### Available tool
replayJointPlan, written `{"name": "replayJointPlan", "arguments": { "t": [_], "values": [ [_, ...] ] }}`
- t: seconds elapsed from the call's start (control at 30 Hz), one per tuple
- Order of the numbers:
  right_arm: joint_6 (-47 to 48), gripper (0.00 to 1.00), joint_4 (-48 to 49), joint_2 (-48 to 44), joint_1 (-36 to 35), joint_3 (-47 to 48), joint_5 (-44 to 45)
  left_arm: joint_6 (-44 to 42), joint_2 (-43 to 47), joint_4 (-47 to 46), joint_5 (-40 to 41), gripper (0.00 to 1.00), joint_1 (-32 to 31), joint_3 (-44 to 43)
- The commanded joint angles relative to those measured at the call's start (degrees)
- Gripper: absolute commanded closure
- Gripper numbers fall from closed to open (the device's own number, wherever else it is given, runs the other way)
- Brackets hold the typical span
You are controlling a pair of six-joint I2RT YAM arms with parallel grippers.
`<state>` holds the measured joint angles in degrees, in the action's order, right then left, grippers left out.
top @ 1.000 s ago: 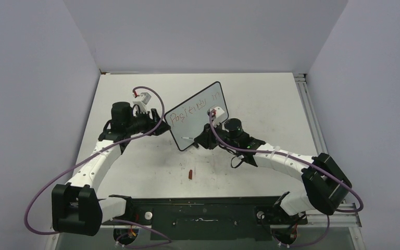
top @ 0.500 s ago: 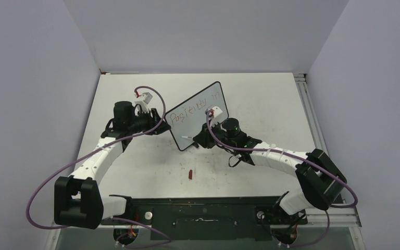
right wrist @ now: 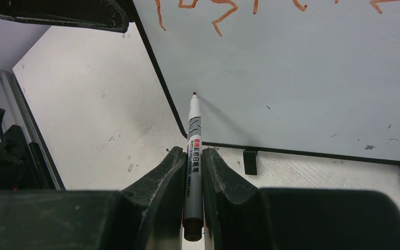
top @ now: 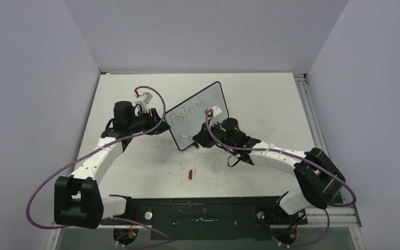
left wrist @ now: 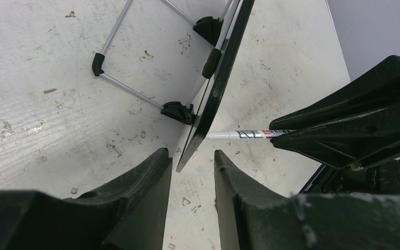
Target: Write a sentence on the whiteboard
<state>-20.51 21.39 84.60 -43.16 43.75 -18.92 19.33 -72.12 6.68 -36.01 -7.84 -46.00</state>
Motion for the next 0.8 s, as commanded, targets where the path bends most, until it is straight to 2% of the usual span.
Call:
{"name": "replayJointPlan", "arguments": {
  "t": [0.0,0.77],
  "values": [
    [0.59,0.95,5.54,0.56,0.07,2.74,0.53,0.09,-0.08,-2.44,-1.27,0.67,0.05,-2.51],
    [2.32,0.95,3.46,2.26,-0.95,2.41,-1.37,0.09,-0.41,-2.59,-1.78,0.71,-0.02,-2.6]
  ]
}}
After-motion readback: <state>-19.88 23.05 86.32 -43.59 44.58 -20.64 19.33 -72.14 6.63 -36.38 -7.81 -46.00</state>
